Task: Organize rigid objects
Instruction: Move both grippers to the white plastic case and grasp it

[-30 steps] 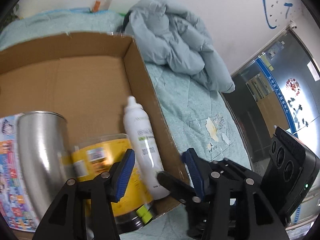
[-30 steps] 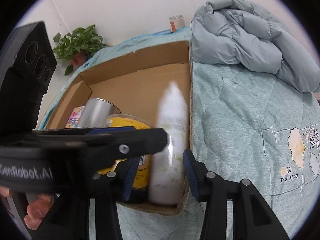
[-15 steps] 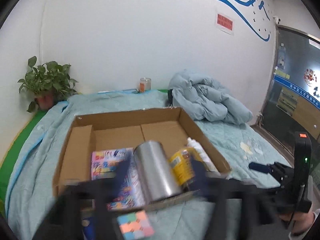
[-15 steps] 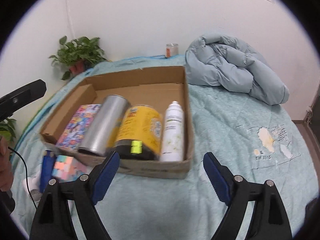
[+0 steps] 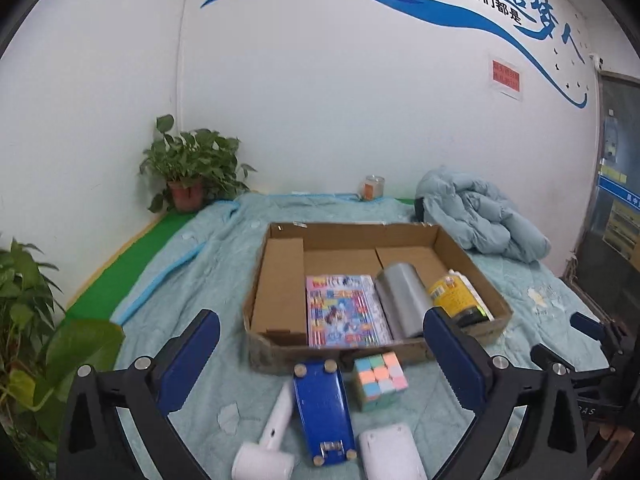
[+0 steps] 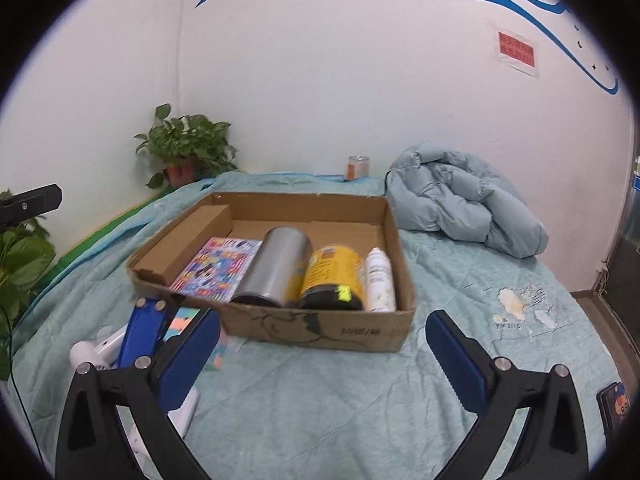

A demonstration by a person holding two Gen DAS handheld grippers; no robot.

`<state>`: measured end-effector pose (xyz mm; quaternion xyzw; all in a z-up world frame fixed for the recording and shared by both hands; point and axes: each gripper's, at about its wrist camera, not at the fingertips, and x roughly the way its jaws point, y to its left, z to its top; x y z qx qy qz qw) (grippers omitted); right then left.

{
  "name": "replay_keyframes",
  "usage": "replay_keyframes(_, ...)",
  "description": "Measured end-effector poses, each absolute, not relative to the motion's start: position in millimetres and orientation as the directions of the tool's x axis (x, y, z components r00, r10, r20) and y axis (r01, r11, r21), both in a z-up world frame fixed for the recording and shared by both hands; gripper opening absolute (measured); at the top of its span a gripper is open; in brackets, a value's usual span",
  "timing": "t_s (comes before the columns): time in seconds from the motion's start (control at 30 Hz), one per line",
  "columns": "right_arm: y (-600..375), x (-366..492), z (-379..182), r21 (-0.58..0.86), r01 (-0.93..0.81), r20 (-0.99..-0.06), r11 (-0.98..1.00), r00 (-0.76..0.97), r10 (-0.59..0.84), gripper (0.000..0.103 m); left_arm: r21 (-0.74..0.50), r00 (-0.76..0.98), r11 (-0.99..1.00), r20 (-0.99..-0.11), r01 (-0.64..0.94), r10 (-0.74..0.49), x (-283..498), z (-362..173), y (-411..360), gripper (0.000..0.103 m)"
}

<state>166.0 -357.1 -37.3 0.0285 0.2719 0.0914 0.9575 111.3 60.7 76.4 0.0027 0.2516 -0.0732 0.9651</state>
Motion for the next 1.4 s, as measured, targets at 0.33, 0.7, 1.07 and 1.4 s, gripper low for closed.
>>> replay_keyframes(0.33, -311, 121, -81, 0.262, -0.448, -0.554, 0.855, 0.655, 0.514, 0.102, -0.276, 0.633, 0.944, -0.702, 0.182, -0.327, 99, -33, 62, 0.102)
replay_keyframes(0.7, -268, 120, -127, 0.321, -0.471, -0.658, 0.822, 0.513, 0.551, 0.102, -0.455, 0.4, 0.851, -0.751, 0.262, -0.525, 115, -106, 25, 0.085)
replay_keyframes(1.07, -252, 147, -144, 0.373, -0.476, -0.697, 0.796, 0.423, 0.579, 0.085, -0.493, 0.333, 0.842, -0.773, 0.221, -0.54, 137, -123, 18, 0.061)
replay_keyframes(1.4, -249, 148, -156, 0.399, -0.43, -0.716, 0.81, 0.405, 0.569, 0.07, -0.483, 0.321, 0.853, -0.79, 0.197, -0.522, 128, -141, 12, 0.041)
